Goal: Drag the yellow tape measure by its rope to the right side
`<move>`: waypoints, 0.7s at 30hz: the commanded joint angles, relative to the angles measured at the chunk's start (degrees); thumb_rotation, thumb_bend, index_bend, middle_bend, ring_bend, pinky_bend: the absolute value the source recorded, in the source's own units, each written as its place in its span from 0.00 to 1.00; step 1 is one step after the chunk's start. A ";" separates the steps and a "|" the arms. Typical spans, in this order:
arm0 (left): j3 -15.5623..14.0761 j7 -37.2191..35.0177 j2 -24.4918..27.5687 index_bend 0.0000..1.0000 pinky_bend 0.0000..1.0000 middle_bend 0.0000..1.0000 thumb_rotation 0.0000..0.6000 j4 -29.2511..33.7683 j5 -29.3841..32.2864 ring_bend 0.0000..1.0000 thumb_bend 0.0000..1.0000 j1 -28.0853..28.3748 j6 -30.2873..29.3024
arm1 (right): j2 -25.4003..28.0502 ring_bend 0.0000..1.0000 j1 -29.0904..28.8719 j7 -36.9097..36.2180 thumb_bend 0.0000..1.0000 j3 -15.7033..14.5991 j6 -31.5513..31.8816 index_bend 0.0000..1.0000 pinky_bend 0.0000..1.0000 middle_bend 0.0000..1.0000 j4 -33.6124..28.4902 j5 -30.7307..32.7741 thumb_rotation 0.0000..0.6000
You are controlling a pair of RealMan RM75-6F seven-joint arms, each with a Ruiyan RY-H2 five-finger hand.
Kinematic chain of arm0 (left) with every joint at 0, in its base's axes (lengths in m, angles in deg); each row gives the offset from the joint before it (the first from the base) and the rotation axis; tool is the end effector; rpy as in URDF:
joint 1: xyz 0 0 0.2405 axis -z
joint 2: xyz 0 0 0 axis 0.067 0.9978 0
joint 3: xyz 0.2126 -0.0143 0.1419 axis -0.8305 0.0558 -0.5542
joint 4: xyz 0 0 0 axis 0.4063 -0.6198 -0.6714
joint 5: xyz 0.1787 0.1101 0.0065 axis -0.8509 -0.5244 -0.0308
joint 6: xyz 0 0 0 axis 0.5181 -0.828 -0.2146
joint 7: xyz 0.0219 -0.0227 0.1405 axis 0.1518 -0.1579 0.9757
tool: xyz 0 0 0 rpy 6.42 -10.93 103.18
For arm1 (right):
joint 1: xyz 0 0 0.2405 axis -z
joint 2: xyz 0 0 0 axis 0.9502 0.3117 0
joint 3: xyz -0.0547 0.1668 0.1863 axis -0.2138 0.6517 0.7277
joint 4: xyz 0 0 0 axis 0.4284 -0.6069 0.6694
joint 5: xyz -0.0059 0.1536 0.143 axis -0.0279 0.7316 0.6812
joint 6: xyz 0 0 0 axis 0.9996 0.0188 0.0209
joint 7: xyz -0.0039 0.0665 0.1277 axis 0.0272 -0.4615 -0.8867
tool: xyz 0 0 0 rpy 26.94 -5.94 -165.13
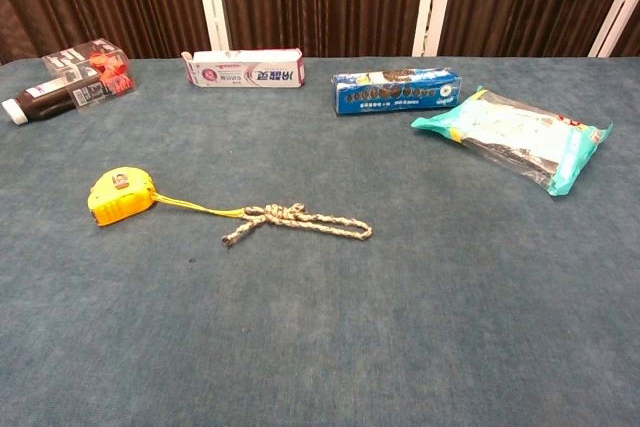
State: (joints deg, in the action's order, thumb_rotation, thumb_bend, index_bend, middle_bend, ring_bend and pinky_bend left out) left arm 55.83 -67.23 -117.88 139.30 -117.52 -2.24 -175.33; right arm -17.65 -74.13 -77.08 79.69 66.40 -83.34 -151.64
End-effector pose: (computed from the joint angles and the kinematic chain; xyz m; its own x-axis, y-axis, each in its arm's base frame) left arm -0.3129 0.1602 0.1790 0.4899 -0.0418 0.8708 0.8718 0.0157 -0.4897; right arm -0.3099 -0.1646 0.1714 0.3591 -0.0149 0.9332 -0.9332 0.0099 0.3593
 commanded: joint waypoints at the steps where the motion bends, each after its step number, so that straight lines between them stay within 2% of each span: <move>1: 0.06 -0.52 0.04 0.10 0.06 0.00 1.00 -0.35 0.01 0.00 0.44 0.01 -0.03 | -0.36 0.02 0.23 0.12 0.05 0.06 0.75 0.16 0.00 0.06 0.31 -0.54 1.00; 15: -0.52 0.03 0.18 0.10 0.06 0.00 1.00 0.63 -0.90 0.00 0.44 -0.36 -0.62 | -1.12 0.02 -0.45 1.28 0.05 -0.42 -0.82 0.16 0.00 0.06 0.87 -1.07 1.00; 21: -0.41 -0.43 0.27 0.10 0.06 0.00 1.00 0.70 -0.29 0.00 0.44 -0.49 -0.48 | -2.96 0.02 -2.06 0.43 0.05 -0.40 -1.53 0.18 0.00 0.06 3.41 -3.52 1.00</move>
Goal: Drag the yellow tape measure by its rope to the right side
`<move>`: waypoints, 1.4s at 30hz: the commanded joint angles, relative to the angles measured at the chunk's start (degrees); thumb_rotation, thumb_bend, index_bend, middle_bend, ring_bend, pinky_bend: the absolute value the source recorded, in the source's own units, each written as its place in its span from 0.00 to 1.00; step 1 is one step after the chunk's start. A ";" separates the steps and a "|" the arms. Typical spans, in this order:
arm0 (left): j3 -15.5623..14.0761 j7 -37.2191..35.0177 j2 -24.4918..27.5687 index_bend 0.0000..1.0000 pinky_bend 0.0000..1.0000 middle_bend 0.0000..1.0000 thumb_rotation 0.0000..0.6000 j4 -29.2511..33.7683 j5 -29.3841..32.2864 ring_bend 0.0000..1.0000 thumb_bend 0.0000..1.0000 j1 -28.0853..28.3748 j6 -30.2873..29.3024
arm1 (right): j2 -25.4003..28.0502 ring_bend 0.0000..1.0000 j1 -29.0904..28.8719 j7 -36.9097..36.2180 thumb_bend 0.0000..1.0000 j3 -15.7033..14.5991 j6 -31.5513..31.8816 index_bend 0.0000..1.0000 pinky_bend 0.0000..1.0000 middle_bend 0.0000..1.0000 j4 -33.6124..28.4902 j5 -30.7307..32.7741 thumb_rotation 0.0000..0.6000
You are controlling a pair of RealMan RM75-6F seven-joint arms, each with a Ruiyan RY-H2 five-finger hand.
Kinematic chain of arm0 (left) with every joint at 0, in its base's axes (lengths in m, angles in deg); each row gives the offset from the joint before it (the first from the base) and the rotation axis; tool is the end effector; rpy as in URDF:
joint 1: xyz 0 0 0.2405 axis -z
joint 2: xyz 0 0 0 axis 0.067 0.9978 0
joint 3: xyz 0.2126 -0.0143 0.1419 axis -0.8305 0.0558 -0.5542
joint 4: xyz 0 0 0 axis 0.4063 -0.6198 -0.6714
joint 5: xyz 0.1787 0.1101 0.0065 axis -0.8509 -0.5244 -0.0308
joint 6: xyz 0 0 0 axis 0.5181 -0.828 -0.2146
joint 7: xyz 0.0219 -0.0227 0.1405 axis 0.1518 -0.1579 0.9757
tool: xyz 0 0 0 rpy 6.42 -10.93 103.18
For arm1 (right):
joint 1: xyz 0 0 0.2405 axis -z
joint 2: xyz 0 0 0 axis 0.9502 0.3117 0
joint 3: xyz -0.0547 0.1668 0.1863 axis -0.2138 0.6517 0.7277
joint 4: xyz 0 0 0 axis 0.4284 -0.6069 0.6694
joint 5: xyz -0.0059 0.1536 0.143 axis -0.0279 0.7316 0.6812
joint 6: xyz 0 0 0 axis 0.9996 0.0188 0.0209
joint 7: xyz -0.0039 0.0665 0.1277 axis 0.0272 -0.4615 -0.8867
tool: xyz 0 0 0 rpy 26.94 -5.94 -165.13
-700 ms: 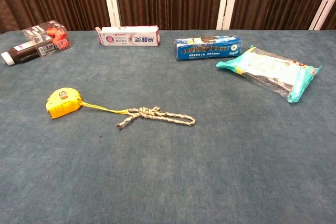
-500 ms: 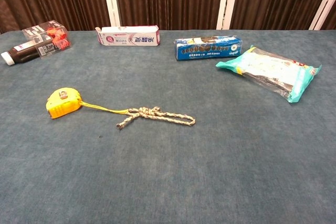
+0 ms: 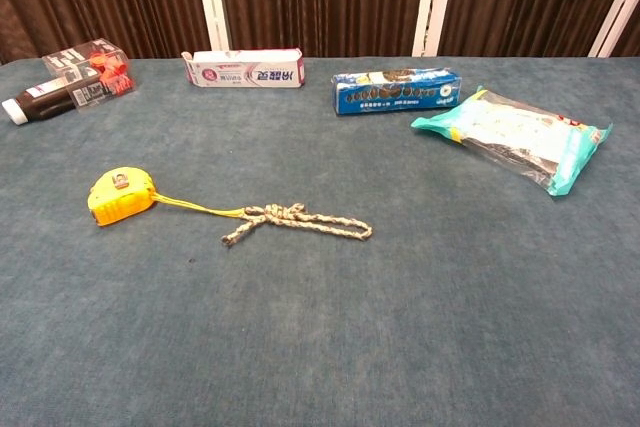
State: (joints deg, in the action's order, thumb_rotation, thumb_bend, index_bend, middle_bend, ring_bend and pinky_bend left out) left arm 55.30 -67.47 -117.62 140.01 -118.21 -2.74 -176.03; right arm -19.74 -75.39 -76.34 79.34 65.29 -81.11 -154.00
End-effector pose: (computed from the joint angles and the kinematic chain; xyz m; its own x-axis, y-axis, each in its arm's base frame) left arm -0.3107 0.1555 0.1789 0.4800 -0.0413 0.8763 0.8772 0.0115 -0.4799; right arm -0.3075 -0.1702 0.1577 0.3773 -0.0332 0.9255 -0.9255 -0.0490 0.3755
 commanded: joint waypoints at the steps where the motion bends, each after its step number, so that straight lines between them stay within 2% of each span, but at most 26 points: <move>1: 0.16 -0.19 0.01 0.10 0.06 0.00 1.00 0.00 0.55 0.00 0.44 0.04 0.35 | -1.17 0.02 -1.19 -0.35 0.05 -0.17 -0.87 0.18 0.00 0.06 1.68 -1.58 1.00; 5: 0.00 0.29 -0.02 0.10 0.06 0.00 1.00 0.16 0.54 0.00 0.44 0.20 0.84 | -1.55 0.02 -3.75 -0.84 0.05 -0.32 -4.37 0.20 0.00 0.06 1.89 -2.64 1.00; 11: 0.08 -0.11 0.05 0.10 0.06 0.00 1.00 0.34 0.55 0.00 0.44 -0.03 0.39 | -2.06 0.02 -8.93 3.94 0.05 0.71 -9.91 0.22 0.00 0.06 -1.21 -4.42 1.00; 19: 0.18 -0.55 0.09 0.10 0.06 0.00 1.00 0.11 1.07 0.00 0.45 0.08 0.89 | -5.34 0.02 -18.46 10.32 0.09 4.18 -22.71 0.27 0.00 0.06 -5.01 0.04 1.00; 28: 0.21 -0.86 0.19 0.10 0.06 0.00 1.00 0.13 1.29 0.00 0.45 0.03 1.00 | -14.12 0.02 -24.19 18.74 0.09 7.03 -26.30 0.28 0.00 0.06 -5.62 5.09 1.00; 32: 0.20 -0.94 0.16 0.10 0.06 0.00 1.00 0.04 1.28 0.00 0.45 0.05 1.05 | -17.07 0.02 -26.19 21.50 0.10 7.11 -28.16 0.28 0.00 0.06 -4.81 7.26 1.00; 42: 0.30 -1.65 0.36 0.11 0.07 0.00 1.00 0.09 1.17 0.00 0.44 -0.18 0.51 | -23.59 0.02 -30.71 26.49 0.19 6.43 -32.77 0.30 0.00 0.06 -0.71 13.14 1.00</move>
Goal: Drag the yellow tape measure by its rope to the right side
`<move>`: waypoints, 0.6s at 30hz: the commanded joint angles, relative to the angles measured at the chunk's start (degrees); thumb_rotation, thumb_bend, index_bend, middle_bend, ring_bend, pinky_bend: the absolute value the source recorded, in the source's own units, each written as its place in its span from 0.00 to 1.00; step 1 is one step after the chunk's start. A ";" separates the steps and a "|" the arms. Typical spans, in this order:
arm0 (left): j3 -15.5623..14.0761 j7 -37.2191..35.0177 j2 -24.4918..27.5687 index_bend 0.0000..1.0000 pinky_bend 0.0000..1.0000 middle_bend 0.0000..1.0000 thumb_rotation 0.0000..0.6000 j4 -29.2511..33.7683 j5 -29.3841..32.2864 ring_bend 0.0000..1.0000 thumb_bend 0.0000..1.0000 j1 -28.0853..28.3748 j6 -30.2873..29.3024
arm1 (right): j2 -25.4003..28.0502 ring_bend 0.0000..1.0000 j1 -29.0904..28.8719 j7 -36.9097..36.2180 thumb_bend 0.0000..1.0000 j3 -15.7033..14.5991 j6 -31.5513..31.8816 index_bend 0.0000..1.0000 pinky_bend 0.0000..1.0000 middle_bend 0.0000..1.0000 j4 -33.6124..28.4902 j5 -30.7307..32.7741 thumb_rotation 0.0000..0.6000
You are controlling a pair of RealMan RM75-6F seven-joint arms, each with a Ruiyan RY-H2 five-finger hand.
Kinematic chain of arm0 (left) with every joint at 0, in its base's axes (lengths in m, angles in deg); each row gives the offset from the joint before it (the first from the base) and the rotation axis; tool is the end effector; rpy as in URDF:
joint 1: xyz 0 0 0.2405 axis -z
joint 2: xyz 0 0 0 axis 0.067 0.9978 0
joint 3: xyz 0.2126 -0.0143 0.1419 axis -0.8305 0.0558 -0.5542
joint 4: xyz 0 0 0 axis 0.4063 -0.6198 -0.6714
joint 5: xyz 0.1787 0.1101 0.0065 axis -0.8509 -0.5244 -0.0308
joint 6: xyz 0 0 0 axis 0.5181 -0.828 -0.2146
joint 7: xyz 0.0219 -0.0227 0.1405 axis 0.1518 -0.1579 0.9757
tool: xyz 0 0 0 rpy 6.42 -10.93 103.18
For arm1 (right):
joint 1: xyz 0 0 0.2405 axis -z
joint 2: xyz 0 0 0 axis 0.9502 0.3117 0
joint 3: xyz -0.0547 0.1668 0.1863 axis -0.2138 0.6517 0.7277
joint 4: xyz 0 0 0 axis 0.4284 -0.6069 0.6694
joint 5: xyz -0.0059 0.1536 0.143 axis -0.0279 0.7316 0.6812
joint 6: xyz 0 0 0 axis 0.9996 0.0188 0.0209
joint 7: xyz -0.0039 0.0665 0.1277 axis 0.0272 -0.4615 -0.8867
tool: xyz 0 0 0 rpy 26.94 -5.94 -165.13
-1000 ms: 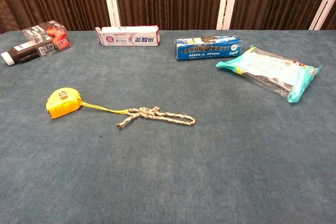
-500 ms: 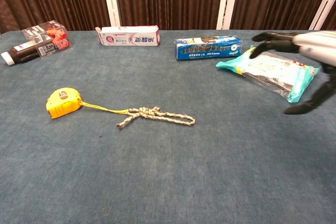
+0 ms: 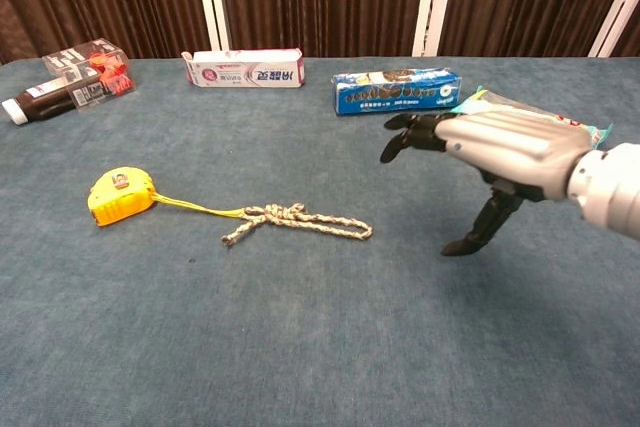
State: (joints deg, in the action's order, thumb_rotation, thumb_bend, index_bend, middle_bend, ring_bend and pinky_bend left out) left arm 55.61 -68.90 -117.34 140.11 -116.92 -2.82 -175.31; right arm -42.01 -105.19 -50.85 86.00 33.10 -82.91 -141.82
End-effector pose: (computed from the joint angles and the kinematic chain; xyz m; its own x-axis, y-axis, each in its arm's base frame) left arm -0.3141 0.1561 0.1807 0.4606 -0.0328 0.8870 0.8875 0.0334 -0.4596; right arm -0.1469 -0.2822 -0.0160 0.5106 -0.2764 0.8142 -0.7912 -0.5217 0.3190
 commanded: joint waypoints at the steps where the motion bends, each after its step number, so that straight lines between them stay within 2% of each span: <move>1: 0.00 -0.34 0.14 0.11 0.07 0.00 1.00 0.01 -0.16 0.00 0.44 -0.17 -0.36 | -1.73 0.02 -1.14 1.19 0.20 -0.27 -0.62 0.30 0.00 0.06 1.43 1.25 1.00; 7: 0.10 -1.44 0.43 0.11 0.07 0.00 1.00 -0.13 -0.26 0.00 0.44 -0.46 -0.95 | -4.21 0.03 -3.14 2.17 0.32 0.20 -1.69 0.33 0.00 0.06 3.91 4.01 1.00; 18: 0.36 -1.50 0.40 0.13 0.07 0.00 1.00 -0.03 0.08 0.00 0.47 -0.64 -1.23 | -8.26 0.03 -7.43 3.25 0.40 1.29 -4.45 0.36 0.00 0.06 7.75 9.04 1.00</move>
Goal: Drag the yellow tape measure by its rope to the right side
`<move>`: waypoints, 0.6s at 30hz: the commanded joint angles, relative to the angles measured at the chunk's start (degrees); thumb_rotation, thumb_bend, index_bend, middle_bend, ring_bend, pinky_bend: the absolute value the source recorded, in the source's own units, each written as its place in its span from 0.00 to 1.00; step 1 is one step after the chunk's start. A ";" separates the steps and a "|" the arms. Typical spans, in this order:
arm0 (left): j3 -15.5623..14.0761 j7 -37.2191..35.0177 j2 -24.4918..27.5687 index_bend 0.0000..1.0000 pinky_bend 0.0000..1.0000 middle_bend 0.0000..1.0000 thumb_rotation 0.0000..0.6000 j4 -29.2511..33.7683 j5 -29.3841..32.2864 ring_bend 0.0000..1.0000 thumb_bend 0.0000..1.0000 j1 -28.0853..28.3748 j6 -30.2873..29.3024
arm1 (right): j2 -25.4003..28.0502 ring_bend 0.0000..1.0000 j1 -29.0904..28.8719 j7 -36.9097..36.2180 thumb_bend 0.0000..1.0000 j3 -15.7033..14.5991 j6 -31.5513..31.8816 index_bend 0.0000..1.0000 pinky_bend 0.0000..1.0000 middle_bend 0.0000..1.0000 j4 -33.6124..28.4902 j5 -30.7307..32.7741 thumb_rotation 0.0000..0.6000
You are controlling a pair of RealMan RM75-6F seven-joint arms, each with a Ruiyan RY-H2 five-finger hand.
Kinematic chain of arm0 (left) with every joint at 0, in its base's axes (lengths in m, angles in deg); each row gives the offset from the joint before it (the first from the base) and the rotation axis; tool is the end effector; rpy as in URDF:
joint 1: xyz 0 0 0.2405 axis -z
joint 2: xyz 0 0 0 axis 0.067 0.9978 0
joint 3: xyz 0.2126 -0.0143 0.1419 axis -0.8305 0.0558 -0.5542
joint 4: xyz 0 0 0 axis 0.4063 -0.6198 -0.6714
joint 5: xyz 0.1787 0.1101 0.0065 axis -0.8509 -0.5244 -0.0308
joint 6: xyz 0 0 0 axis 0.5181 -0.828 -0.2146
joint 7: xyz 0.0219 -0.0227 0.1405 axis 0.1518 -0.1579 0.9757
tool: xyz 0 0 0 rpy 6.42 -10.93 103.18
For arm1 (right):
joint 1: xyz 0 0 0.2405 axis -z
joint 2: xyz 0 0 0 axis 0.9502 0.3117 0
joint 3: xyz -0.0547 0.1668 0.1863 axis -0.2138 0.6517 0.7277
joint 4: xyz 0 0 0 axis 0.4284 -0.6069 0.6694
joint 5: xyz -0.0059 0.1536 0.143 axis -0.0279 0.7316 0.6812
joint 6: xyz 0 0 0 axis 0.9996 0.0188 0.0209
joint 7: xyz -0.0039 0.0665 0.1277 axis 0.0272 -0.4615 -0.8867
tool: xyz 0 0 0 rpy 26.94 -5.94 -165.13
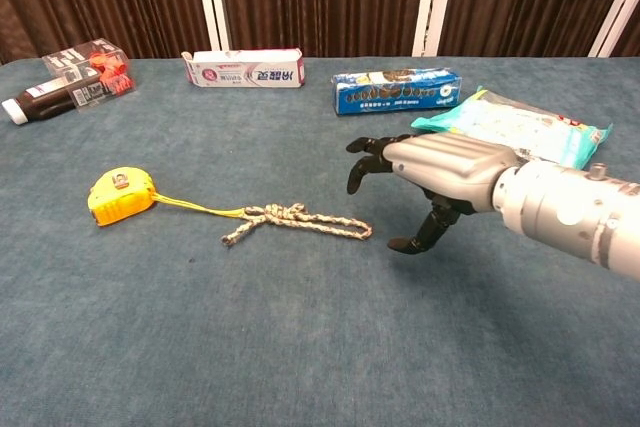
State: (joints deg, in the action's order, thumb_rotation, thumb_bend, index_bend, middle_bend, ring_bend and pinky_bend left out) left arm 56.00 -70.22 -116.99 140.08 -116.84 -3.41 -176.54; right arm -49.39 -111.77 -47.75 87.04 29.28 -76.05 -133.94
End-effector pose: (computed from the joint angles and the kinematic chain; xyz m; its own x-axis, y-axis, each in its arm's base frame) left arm -0.3145 0.1541 0.1864 0.4465 -0.0573 0.8930 0.8947 0.0434 -0.4446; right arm -0.1265 -0.3025 -0.0555 0.5320 -0.3209 0.7836 -0.7862 -0.5309 0.3164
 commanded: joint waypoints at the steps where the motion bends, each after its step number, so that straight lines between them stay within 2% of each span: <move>1: -0.04 -0.31 0.07 0.13 0.07 0.00 1.00 -0.03 0.00 0.00 0.47 -0.08 -0.04 | -1.16 0.03 -1.11 0.17 0.40 0.21 -0.77 0.36 0.00 0.06 1.19 1.44 1.00; 18: -0.03 -1.30 0.42 0.13 0.07 0.00 1.00 -0.09 -0.22 0.00 0.47 -0.41 -0.48 | -4.22 0.04 -3.83 0.75 0.40 -1.70 -1.42 0.45 0.00 0.06 4.59 4.34 1.00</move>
State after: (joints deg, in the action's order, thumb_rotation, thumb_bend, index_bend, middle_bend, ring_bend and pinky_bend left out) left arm 55.97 -71.51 -116.58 139.98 -117.05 -3.82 -177.02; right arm -53.49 -115.50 -47.05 85.43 27.85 -71.62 -129.74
